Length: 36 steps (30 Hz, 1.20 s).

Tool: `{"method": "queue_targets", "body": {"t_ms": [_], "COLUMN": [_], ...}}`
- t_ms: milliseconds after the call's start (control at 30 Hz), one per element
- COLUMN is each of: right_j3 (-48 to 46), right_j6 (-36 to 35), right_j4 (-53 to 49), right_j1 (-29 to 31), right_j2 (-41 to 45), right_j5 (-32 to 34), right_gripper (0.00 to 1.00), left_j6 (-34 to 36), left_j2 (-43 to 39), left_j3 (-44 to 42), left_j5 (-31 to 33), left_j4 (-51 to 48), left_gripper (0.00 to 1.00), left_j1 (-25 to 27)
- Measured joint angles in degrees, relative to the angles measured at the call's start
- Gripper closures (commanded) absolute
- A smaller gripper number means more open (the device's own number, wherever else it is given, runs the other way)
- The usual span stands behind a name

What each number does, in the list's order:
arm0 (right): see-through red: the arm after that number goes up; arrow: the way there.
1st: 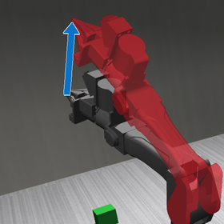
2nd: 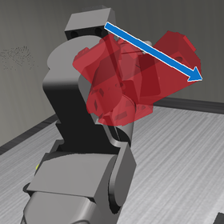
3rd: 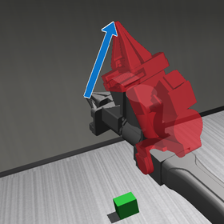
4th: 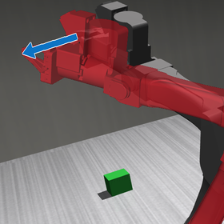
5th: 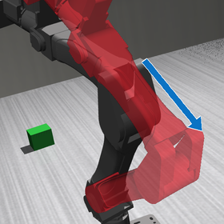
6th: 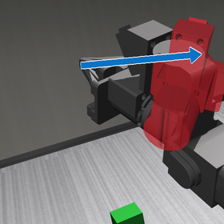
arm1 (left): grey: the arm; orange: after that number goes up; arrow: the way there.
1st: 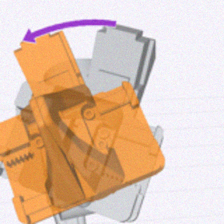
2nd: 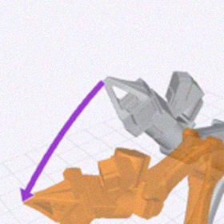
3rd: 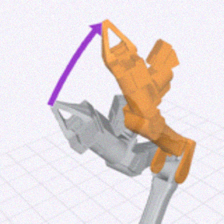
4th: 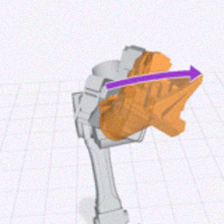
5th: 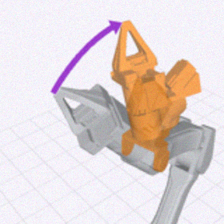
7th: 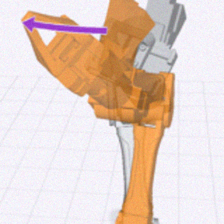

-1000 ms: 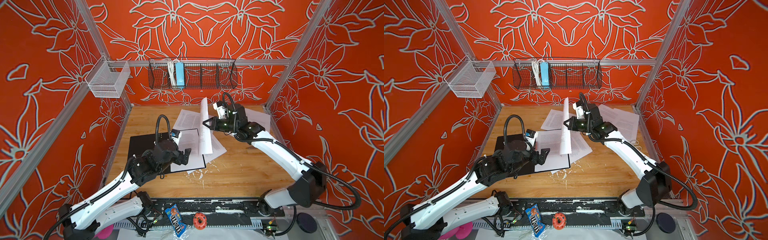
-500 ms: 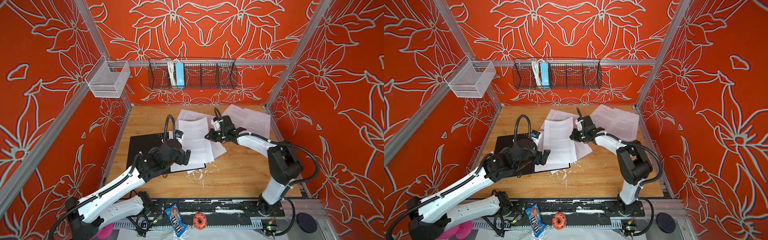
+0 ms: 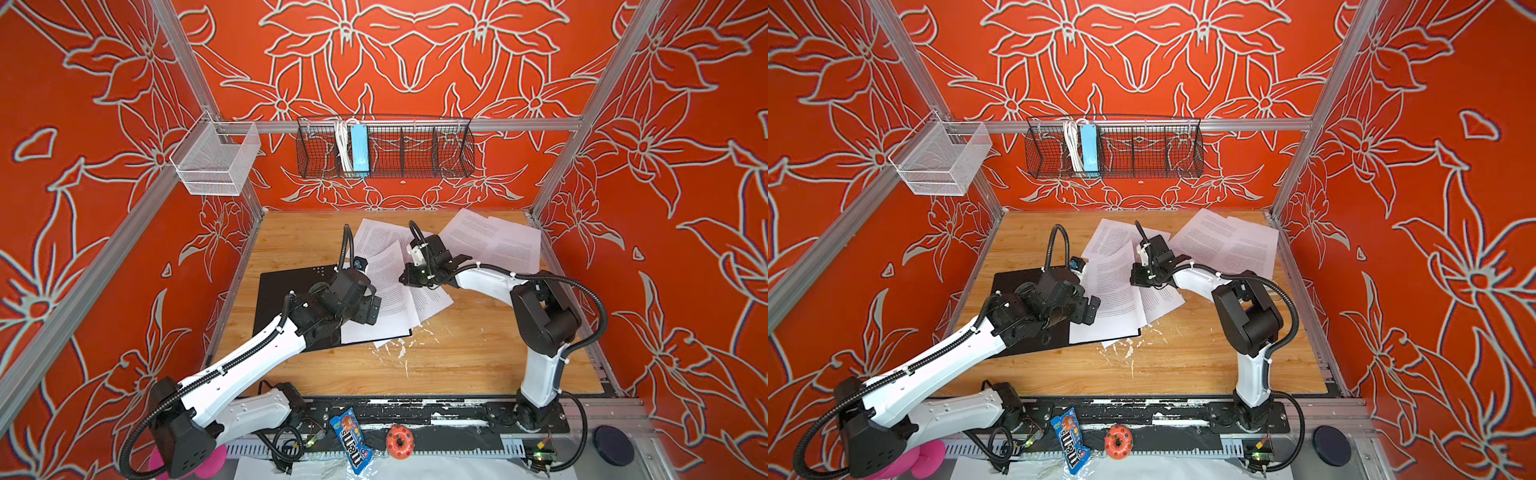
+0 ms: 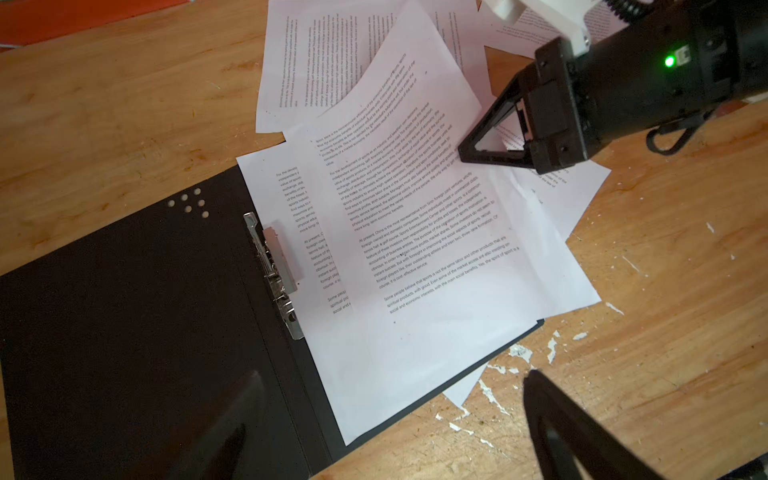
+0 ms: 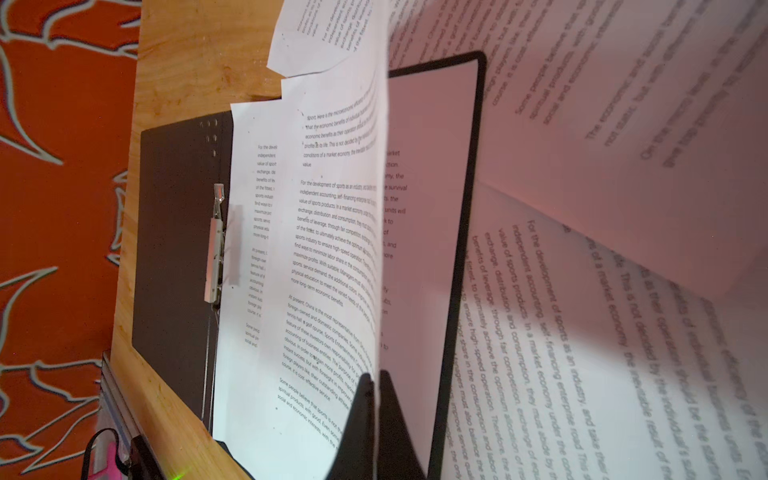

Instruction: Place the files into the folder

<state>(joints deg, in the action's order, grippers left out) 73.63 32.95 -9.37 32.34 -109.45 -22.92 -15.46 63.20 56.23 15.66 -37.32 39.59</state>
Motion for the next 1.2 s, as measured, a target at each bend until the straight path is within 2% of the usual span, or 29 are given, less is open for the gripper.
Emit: {"method": "queue_targets", "body": {"t_ms": [400,1200], "right_j3": [3.9,5.1], "right_j6": [0.0,0.2], "right_j4": [0.2,-0.4], "right_j1": [2.3,4.2], "right_j2": [-4.0,-6.0], "right_j5": [-0.2,-0.3], "right_gripper": [1.0,1.0], "left_j6": [-1.7,-2.6], "left_j2": [5.0,5.1], "left_j3": [2.0,2.0], "left_j5": [-4.4,-6.8], "left_j4": [-1.7,-2.3], "left_gripper": [0.02,0.02], "left_j1": [-5.1,-7.0]}}
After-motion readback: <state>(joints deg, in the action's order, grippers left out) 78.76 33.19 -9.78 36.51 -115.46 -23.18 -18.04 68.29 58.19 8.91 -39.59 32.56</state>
